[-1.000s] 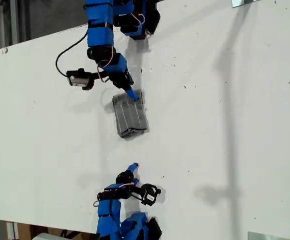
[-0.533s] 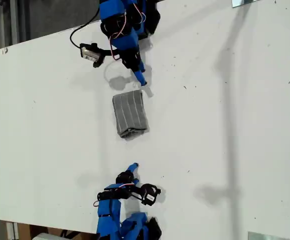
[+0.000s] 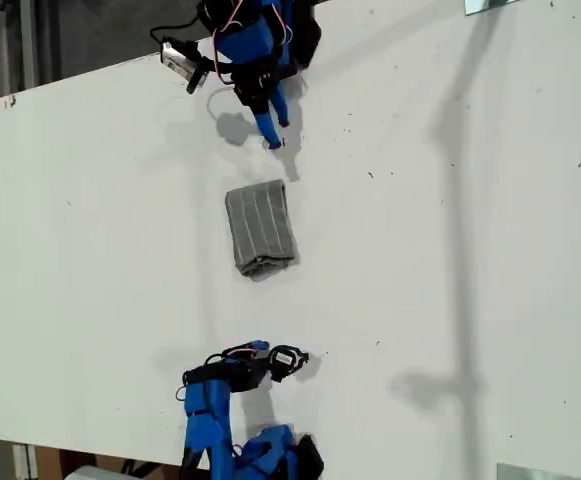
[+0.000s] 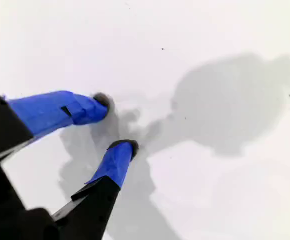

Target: Grasp corners of a square towel and fold twice.

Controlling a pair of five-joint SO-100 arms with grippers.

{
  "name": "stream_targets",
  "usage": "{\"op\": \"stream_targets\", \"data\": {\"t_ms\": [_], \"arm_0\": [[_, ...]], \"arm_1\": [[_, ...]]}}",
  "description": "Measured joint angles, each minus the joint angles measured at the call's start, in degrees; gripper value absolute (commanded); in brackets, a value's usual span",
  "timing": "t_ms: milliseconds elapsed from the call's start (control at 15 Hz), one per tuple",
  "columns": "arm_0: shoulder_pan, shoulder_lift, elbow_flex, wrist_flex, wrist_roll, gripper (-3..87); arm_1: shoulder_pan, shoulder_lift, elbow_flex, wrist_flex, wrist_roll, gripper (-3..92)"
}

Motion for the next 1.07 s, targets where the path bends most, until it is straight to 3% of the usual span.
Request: {"op": "stream_targets", "data": {"t_ms": [133,267,467,533,800,1067], "arm_0": [[-0.3,-25.6,-19.2,17.9,-0.5,14.1],[-1.1,-31.4,-22.5,22.5,4.6,16.8],[5.4,-32.7,-29.4,23.6,16.0,16.7],[7.6,-32.1,-30.8,23.7,16.4,16.7],[13.8,-10.1,-19.9,22.6,15.9,16.7],[19.0,7.0,-9.5,21.4,8.3,16.7]], "arm_1": [[0.4,0.0,0.0,0.0,-0.3,25.8],[0.7,0.0,0.0,0.1,-0.5,25.7],[0.7,0.0,0.0,0.2,-0.7,25.7],[0.7,0.0,0.0,0.2,-0.7,25.7],[0.7,0.0,0.0,0.2,-0.7,25.6],[0.7,0.0,0.0,0.2,-0.7,25.6]]}}
